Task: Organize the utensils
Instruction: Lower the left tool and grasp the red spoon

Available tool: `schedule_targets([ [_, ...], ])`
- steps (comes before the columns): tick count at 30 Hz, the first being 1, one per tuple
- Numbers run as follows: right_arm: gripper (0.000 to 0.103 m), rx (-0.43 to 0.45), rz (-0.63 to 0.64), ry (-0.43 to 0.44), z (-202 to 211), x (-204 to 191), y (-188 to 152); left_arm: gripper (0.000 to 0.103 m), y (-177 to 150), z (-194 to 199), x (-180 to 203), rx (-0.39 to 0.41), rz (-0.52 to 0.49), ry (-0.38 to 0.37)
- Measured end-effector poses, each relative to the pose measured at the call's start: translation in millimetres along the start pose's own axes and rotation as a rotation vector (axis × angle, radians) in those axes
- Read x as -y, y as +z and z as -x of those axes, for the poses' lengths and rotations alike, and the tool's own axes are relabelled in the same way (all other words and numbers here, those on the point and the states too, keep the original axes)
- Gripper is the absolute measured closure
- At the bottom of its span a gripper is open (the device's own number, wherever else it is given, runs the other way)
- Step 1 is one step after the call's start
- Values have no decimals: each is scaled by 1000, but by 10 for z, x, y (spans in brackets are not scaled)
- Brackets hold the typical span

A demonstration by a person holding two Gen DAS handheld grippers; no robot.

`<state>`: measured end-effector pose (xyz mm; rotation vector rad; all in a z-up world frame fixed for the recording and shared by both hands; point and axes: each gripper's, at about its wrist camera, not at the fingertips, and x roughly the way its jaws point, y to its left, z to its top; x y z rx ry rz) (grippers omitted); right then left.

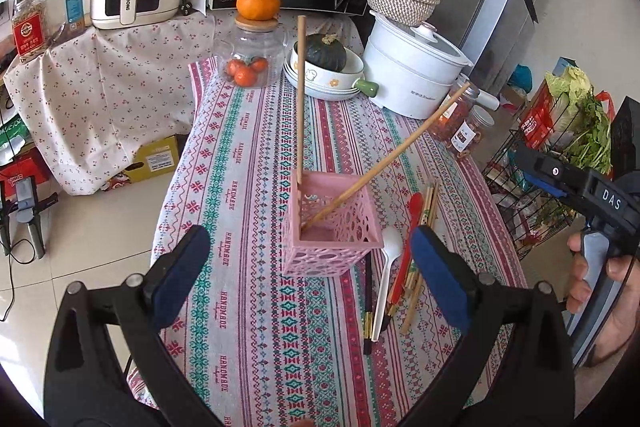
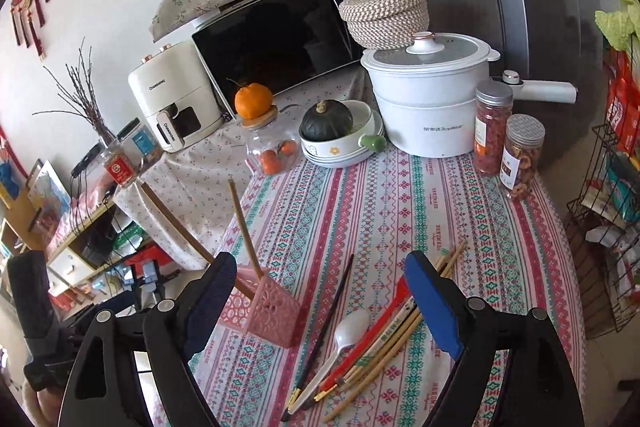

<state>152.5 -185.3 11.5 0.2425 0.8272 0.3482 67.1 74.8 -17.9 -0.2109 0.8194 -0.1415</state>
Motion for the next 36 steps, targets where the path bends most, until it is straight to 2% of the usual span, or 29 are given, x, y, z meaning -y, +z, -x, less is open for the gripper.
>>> schedule_targets([
  [4, 14, -33, -40, -59, 43, 307, -173, 3, -95, 43, 248, -3, -53, -24],
  [9, 14, -123, -86, -101, 66, 624, -325, 3, -226, 37, 576, -20, -142, -50],
  [14, 14, -123, -70, -183, 213, 838, -394, 3, -334, -108, 904, -63, -226, -23],
  [20, 14, -138, -120, -206, 270, 1130, -391, 3, -362, -378, 1327, -126, -333, -43],
  [23, 14, -159, -129, -235, 225, 1244, -397, 17, -308, -615, 1473, -165, -323, -55],
  [28, 14, -196, -178, -233, 141, 1442, -400, 59, -177, -1158, 1647, -251, -288, -49],
  [30, 14, -210, -196, -227, 102, 1499, -396, 65, -102, -1379, 1683, -270, -264, -23],
  [36, 14, -228, -223, -232, 8, 1625, -363, 73, 73, -1915, 1679, -321, -197, 71],
])
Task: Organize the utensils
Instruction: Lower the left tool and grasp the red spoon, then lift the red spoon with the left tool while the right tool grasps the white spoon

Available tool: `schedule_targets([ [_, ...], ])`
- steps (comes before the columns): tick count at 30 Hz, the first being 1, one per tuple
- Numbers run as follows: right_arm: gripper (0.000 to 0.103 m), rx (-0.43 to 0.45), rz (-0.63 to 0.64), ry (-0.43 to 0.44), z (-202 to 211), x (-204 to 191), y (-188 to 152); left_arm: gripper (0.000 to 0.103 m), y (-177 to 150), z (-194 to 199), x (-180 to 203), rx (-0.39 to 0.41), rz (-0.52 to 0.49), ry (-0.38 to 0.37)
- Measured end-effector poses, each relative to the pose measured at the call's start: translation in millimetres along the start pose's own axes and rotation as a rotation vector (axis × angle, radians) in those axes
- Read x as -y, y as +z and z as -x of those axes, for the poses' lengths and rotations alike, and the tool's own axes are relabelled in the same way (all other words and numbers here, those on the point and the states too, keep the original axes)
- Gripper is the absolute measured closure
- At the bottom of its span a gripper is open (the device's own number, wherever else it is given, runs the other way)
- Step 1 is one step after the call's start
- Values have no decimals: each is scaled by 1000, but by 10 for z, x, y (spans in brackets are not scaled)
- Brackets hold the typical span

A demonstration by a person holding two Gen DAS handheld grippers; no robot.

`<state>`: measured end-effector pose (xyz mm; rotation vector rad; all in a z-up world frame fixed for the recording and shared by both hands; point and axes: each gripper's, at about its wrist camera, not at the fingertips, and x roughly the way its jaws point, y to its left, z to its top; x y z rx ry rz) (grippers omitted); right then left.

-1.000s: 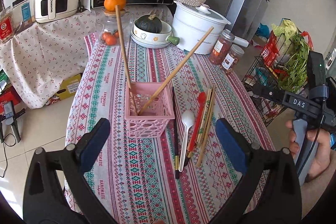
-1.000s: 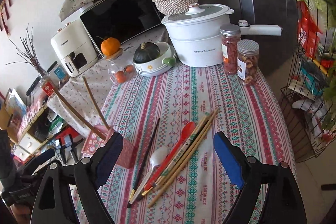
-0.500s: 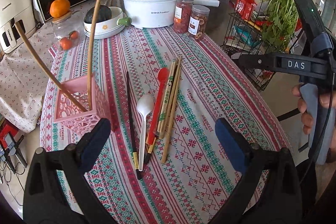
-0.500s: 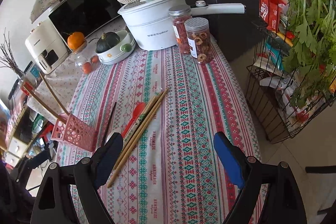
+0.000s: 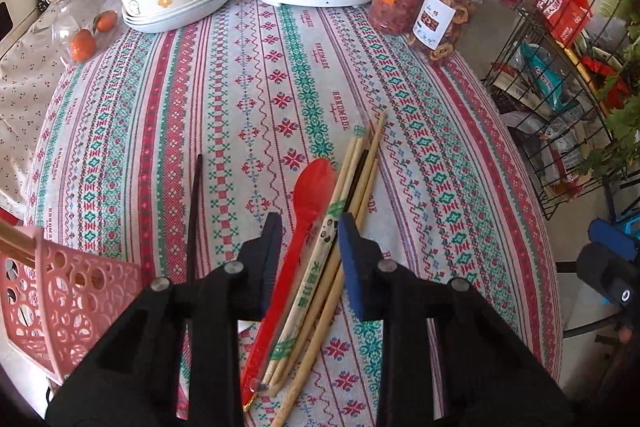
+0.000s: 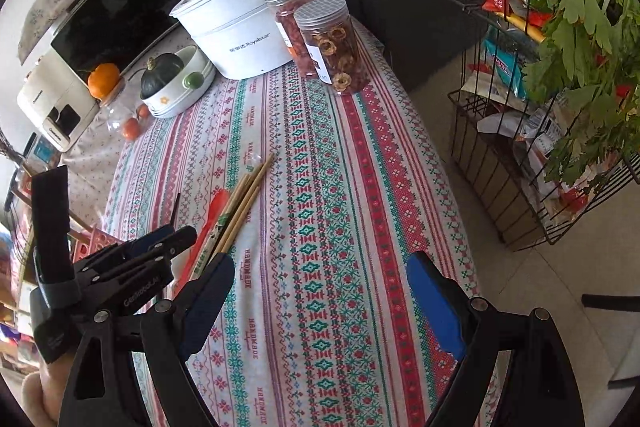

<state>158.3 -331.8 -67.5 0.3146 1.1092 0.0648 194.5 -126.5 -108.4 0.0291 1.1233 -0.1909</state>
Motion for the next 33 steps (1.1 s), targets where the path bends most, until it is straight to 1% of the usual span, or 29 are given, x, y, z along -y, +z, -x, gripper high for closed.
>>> schedule_targets([
  [3, 14, -5, -12, 2, -34, 45, 41, 74, 145, -181, 7, -12, 14, 13],
  [6, 14, -6, -16, -3, -64, 73, 83, 74, 226, -315, -4, -23, 11, 6],
  [10, 14, -11, -11, -14, -103, 97, 118, 74, 260, -463, -38, -61, 19, -32],
  [14, 14, -10, -7, -19, -123, 131, 146, 74, 242, -453, -30, -68, 5, -95],
  [16, 14, -10, -11, -22, -134, 141, 154, 91, 273, -475, -42, -79, -1, -110],
  [18, 14, -16, -16, -21, -151, 137, 158, 97, 250, -453, -25, -84, -9, -117],
  [20, 14, -23, -19, -15, -168, 131, 162, 100, 199, -377, -2, -69, -18, -117],
  [24, 14, -26, -13, -16, -175, 115, 155, 101, 89, -166, 34, -9, -43, -109],
  [28, 14, -29, -14, -20, -187, 108, 148, 101, -38, 138, 37, 69, -73, -100],
  [30, 14, -35, -17, -17, -208, 101, 146, 101, -44, 295, -8, 113, -95, -95],
  [33, 14, -47, -16, -10, -239, 65, 134, 101, -125, 529, -55, 169, -125, -111],
])
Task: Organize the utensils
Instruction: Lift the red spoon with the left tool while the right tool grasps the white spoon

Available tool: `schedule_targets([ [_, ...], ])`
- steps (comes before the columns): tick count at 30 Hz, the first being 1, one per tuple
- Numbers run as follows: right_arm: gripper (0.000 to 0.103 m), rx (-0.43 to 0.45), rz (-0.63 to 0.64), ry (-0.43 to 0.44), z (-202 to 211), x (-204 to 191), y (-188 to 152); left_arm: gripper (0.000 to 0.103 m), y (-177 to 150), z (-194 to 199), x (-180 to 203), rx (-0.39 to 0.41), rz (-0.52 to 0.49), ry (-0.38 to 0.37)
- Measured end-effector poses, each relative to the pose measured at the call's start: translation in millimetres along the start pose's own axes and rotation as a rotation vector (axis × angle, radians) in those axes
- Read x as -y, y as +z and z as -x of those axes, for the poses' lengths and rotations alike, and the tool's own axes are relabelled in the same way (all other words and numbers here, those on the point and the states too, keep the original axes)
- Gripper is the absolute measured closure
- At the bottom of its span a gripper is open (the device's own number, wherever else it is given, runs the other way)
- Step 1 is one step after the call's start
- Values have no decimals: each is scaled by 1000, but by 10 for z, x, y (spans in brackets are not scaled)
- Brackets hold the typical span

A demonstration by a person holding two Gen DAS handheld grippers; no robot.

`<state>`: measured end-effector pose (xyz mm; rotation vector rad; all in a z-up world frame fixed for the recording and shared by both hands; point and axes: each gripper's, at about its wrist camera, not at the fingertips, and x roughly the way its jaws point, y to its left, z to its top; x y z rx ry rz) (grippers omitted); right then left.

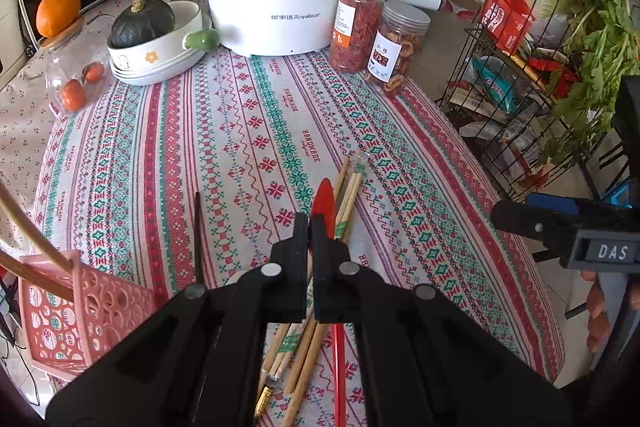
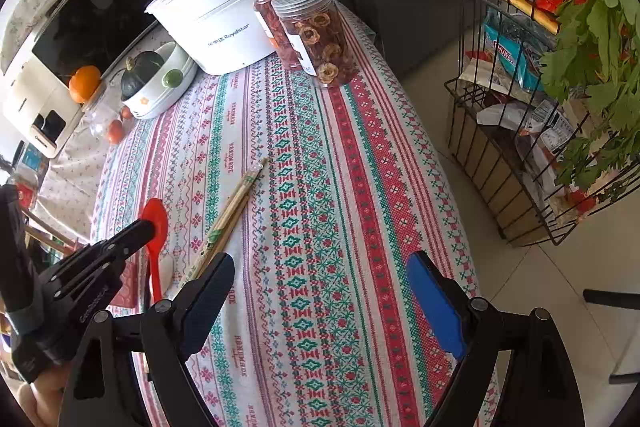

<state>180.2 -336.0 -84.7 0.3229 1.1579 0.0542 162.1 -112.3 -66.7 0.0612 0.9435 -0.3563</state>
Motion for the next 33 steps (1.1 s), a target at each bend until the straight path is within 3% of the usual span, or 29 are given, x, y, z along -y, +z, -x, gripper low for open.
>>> schedule_targets([
  [9, 14, -35, 75, 46, -134, -387, -123, 101, -325, 852, -83, 136, -60, -41],
  [15, 16, -64, 121, 189, -273, -844, -299, 101, -617, 1423, -323, 265, -64, -35],
  [18, 34, -88, 105, 284, -386, -1058, -377, 101, -729, 1598, -562, 322, -10, -31],
  [20, 44, -86, 109, 300, -469, -1196, -431, 101, -763, 1647, -712, 327, 36, -52],
  [22, 55, -86, 127, 300, -553, -1317, -467, 101, -820, 1678, -837, 338, 61, -50],
  [24, 59, -81, 165, 276, -629, -1449, -491, 101, -901, 1727, -946, 344, 78, -41],
  [30, 59, -64, 255, 182, -803, -1769, -534, 101, -1094, 1883, -1271, 347, 145, -36],
  [33, 59, -81, 292, 89, -938, -1838, -562, 101, -1140, 1905, -1359, 340, 177, -45],
])
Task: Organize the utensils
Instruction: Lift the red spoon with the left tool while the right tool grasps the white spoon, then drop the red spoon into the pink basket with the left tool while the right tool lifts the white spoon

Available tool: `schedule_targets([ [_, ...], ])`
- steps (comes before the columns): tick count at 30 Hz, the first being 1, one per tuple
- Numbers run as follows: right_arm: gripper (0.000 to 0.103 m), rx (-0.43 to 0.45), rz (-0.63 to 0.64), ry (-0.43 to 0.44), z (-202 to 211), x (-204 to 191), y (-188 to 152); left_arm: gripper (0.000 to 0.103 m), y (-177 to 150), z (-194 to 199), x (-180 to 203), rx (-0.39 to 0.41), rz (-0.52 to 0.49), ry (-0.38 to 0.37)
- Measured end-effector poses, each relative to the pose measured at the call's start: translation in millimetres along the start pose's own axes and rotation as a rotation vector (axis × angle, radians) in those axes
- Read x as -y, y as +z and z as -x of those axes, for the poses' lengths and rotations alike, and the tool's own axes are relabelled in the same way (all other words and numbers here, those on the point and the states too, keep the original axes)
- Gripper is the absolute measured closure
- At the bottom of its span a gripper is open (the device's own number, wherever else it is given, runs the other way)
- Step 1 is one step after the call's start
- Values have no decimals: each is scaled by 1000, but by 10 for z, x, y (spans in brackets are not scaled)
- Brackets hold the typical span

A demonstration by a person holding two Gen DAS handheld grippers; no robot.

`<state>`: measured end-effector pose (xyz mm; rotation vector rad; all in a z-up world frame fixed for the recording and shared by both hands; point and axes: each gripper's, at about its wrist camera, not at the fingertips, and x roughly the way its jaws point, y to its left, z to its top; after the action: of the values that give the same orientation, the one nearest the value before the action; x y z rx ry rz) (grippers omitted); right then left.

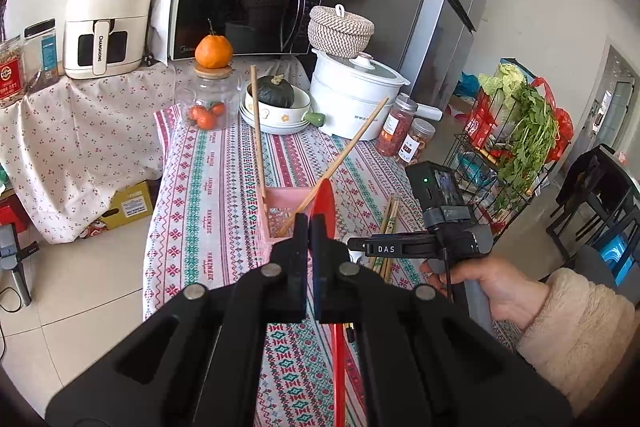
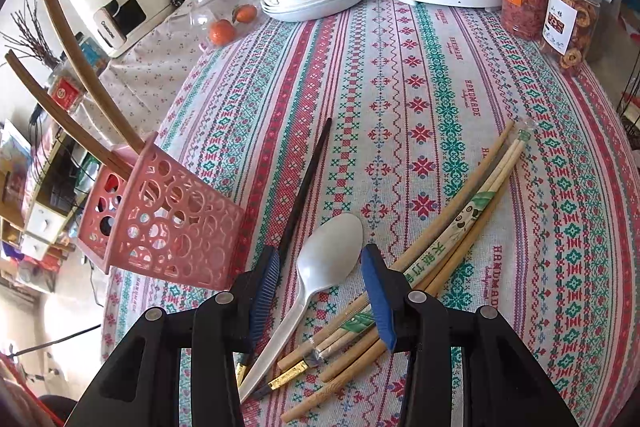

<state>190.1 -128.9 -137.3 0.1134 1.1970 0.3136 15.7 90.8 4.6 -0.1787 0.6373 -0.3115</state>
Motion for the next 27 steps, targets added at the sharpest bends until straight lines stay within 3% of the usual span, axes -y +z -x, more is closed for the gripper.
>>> schedule_targets([
  [4, 59, -11, -10, -25, -137, -3, 21, 101, -41, 19, -51, -13, 20, -7],
  [9, 57, -4, 99, -99, -200, -171, 9, 101, -64, 1, -72, -12, 20, 15],
  [13, 62, 2, 168, -157, -209, -257, -51, 101, -62, -7, -60, 36, 3, 65],
  [17, 64, 25, 130, -92, -90, -169, -88, 101, -6, 25, -32, 149, -15, 137],
  [24, 65, 149, 127, -18, 330, -165, -61, 101, 291, 58, 204, 466, -110, 221],
  [27, 65, 200, 132, -4, 497, -137, -36, 101, 415, -61, 330, 557, -160, 258],
])
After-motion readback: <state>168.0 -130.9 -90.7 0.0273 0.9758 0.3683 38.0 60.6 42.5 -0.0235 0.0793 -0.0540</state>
